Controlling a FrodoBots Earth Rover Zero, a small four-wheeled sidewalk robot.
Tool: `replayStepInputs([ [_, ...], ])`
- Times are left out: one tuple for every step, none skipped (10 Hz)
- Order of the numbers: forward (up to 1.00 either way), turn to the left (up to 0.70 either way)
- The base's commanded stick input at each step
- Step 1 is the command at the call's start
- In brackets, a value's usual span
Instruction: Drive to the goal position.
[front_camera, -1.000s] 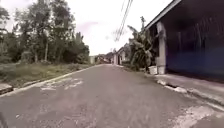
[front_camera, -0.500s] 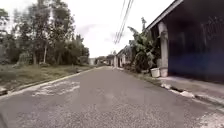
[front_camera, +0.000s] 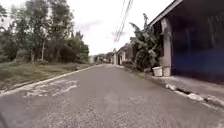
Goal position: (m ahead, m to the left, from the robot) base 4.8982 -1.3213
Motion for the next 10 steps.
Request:
replayStepInputs([
  [0.50,0.00],
  [0.50,0.00],
  [0.50,0.00],
  [0.50,0.00],
  [0.50,0.00],
  [0.50,0.00],
  [0.50,0.00],
  [0.50,0.00],
  [0.50,0.00],
  [0.50,0.00],
])
